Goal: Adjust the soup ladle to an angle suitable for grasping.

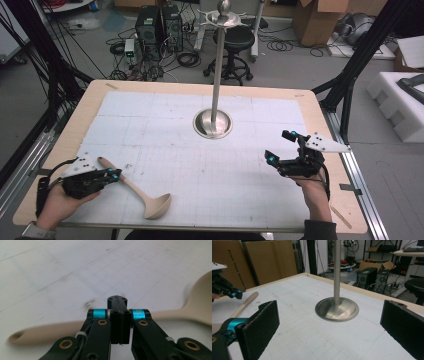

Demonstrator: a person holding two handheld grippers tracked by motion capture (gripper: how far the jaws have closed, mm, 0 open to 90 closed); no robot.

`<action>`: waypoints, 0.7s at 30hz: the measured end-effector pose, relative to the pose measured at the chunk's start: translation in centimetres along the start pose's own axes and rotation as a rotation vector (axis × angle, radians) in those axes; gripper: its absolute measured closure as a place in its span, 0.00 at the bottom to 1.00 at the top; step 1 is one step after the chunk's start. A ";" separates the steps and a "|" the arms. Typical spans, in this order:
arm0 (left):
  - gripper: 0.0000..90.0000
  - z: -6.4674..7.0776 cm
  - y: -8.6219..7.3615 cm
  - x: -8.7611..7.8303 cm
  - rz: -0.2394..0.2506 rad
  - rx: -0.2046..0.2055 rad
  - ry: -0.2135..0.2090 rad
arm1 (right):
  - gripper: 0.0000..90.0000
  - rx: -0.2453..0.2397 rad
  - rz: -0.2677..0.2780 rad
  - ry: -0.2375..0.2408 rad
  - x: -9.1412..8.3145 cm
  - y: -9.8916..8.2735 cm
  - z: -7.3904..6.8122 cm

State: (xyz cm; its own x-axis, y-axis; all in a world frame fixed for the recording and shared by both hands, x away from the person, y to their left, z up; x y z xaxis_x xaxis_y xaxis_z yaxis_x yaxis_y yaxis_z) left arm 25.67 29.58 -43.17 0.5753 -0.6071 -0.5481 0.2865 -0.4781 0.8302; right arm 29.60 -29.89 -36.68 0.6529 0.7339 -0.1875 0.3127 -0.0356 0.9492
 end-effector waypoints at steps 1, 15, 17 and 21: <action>1.00 -0.5 -0.6 -0.3 -0.010 -0.010 0.012 | 0.01 0.000 0.000 0.000 0.0 0.0 0.0; 1.00 -5.0 -3.5 -0.8 -0.073 -0.113 0.130 | 0.01 -0.014 -0.032 0.017 0.8 -0.2 -0.2; 1.00 -5.3 -3.6 -0.4 -0.093 -0.118 0.129 | 0.01 -0.015 -0.033 0.019 0.8 -0.2 -0.1; 1.00 -5.6 -3.6 0.1 -0.097 -0.127 0.123 | 0.01 -0.007 -0.023 0.017 0.5 -0.1 0.1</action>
State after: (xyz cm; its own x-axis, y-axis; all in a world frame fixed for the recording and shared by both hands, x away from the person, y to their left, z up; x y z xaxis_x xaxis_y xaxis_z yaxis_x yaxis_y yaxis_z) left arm 28.99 34.85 -45.66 0.6272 -0.4762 -0.6164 0.4352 -0.4421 0.7843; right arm 29.95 -29.59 -36.88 0.6339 0.7457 -0.2051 0.3228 -0.0141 0.9464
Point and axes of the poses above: each handheld gripper's, and its own axes: x roughly forward along the jaws, y roughly out of its top, z roughly to its right, the point moved 1 cm from there along x, roughly forward along the jaws, and after that the axes turned 10 degrees about x, right-handed, at the moved point
